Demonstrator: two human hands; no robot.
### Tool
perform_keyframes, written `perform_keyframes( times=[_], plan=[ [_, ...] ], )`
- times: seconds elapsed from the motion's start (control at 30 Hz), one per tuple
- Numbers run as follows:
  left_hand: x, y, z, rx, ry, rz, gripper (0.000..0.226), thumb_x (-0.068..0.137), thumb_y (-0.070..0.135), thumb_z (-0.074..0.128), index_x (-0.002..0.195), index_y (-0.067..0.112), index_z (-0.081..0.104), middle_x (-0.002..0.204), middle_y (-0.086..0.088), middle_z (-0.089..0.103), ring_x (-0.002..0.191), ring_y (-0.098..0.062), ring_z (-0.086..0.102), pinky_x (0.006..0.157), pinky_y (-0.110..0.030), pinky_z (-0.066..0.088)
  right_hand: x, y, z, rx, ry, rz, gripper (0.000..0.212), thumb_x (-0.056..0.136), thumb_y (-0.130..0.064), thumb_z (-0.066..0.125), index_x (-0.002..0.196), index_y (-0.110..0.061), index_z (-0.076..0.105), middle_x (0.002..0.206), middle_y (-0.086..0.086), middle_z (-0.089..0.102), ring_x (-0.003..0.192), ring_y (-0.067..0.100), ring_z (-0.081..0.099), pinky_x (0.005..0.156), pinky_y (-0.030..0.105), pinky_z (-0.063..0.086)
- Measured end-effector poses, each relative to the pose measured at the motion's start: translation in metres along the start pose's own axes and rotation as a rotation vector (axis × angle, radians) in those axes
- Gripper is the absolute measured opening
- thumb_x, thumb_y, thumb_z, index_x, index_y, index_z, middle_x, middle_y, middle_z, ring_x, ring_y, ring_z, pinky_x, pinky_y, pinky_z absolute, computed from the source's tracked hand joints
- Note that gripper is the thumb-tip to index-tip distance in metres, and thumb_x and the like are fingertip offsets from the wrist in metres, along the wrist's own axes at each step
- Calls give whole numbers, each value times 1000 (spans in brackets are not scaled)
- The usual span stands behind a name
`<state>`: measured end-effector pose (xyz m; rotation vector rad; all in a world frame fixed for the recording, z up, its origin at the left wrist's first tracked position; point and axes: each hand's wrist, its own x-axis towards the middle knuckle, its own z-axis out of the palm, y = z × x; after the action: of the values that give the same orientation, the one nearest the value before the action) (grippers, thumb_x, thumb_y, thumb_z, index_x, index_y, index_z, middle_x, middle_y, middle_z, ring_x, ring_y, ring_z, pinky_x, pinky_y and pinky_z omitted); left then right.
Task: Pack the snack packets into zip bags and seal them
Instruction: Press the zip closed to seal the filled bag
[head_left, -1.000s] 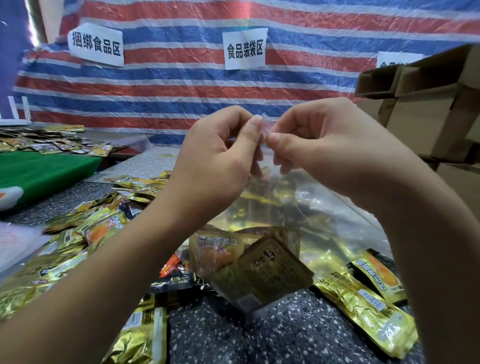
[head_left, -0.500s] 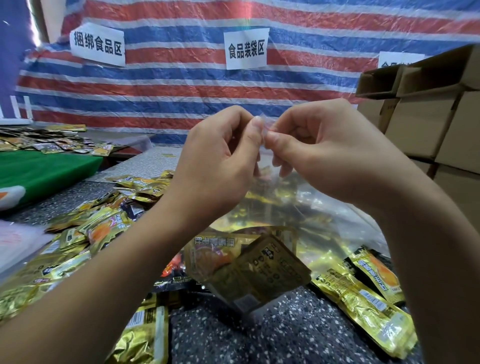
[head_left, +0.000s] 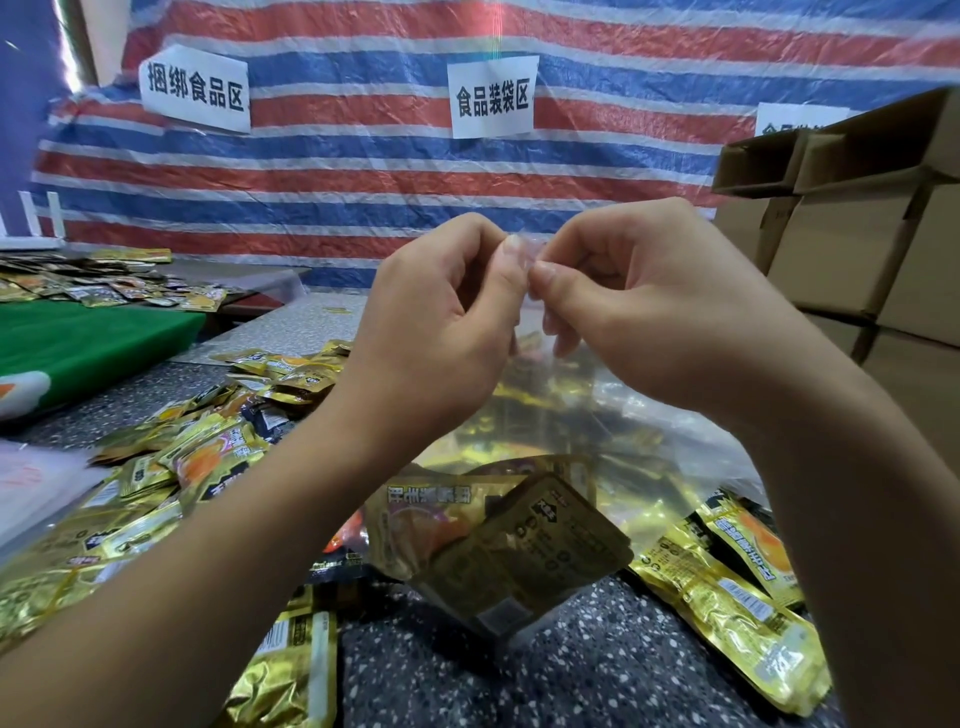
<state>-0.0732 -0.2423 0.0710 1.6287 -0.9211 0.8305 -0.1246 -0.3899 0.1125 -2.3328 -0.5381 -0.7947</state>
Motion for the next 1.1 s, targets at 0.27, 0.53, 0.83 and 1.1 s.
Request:
perform_keyframes(
  times=[0.27, 0.53, 0.83, 1.1],
  plan=[
    [4, -2, -1, -185, -115, -120, 28, 103, 24, 48, 86, 4, 56, 66, -5, 59, 51, -18, 60, 50, -34, 49, 1, 2, 1, -47, 32, -20, 22, 96, -22, 62, 75, -20, 68, 67, -2, 68, 62, 15, 64, 62, 43, 54],
    [0, 1, 2, -30, 33, -3, 25, 102, 18, 50, 85, 3, 61, 67, -19, 57, 59, -36, 51, 52, -47, 39, 2, 2, 1, -49, -10, -8, 23, 97, -33, 60, 78, -22, 66, 71, -4, 70, 71, 16, 67, 71, 47, 55],
    [5, -7, -6, 42, 272, -12, 29, 102, 21, 51, 82, 1, 59, 69, -20, 55, 63, -36, 49, 54, -47, 39, 5, 9, 5, -147, -10, -26, 20, 97, -31, 60, 78, -27, 61, 75, -8, 66, 71, 8, 60, 67, 31, 50],
    [13, -15, -22, 64, 440, -51, 24, 102, 23, 50, 81, 13, 57, 66, 7, 49, 62, -9, 43, 56, -39, 38, 4, 13, 0, -233, -34, -17, 20, 96, -33, 59, 77, -26, 60, 72, -9, 63, 68, 7, 57, 60, 27, 44]
  ],
)
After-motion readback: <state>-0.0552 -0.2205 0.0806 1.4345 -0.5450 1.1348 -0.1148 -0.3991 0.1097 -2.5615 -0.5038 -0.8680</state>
